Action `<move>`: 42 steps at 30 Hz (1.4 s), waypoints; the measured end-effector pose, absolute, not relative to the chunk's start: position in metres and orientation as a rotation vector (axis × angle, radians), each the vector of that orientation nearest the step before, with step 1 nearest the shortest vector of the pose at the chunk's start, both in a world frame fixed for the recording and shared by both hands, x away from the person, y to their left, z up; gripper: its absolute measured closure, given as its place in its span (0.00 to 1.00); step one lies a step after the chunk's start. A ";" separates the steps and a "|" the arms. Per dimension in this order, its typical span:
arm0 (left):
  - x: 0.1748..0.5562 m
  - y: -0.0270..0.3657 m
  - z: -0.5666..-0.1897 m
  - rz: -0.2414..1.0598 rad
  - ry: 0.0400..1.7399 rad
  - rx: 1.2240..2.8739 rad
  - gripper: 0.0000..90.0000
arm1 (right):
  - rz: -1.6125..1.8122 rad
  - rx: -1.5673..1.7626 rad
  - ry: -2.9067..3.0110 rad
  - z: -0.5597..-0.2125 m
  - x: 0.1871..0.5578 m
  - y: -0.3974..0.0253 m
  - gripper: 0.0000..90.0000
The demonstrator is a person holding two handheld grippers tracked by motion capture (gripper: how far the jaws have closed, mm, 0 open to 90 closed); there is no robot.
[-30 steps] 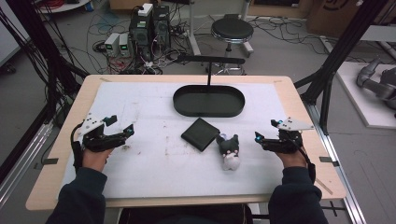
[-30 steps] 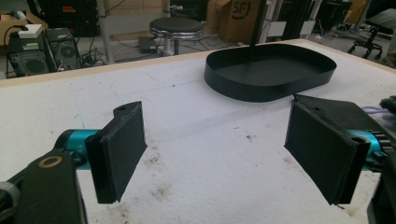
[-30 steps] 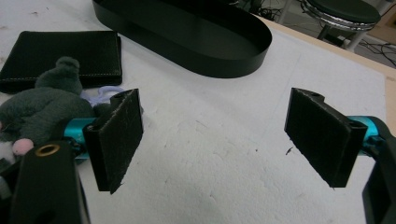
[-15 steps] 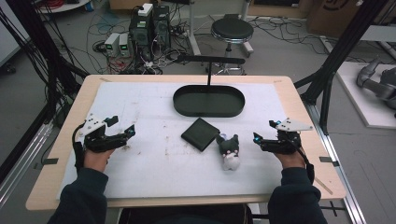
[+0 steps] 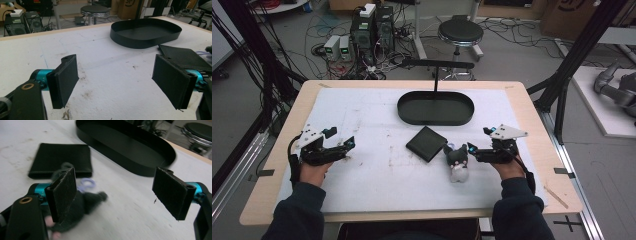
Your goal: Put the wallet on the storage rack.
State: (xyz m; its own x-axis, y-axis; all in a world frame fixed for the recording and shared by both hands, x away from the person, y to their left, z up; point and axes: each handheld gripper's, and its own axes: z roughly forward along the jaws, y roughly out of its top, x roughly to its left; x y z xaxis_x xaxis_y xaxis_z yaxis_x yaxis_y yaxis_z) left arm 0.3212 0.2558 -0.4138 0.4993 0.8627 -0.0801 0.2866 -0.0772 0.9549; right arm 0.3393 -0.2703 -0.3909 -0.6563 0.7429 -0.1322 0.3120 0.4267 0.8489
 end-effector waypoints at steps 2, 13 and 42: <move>0.321 0.255 -0.414 0.644 1.007 1.628 0.23 | 1.171 0.849 2.227 -0.389 0.340 -0.257 0.32; 0.323 0.255 -0.418 0.637 1.001 1.653 0.23 | 1.144 0.680 2.361 -0.390 0.339 -0.183 0.39; 0.325 0.260 -0.420 0.629 1.028 1.647 0.23 | 0.606 0.435 2.639 -0.423 0.356 -0.120 0.51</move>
State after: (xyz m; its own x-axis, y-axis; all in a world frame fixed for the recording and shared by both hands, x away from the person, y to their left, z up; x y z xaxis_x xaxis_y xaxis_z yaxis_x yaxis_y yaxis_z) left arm 0.3254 0.2604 -0.4199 0.4936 0.8653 -0.0874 0.3156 -0.0847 0.9451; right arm 0.3564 -0.1203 -0.4230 -0.8731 0.3792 -0.3066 0.2073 0.8577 0.4705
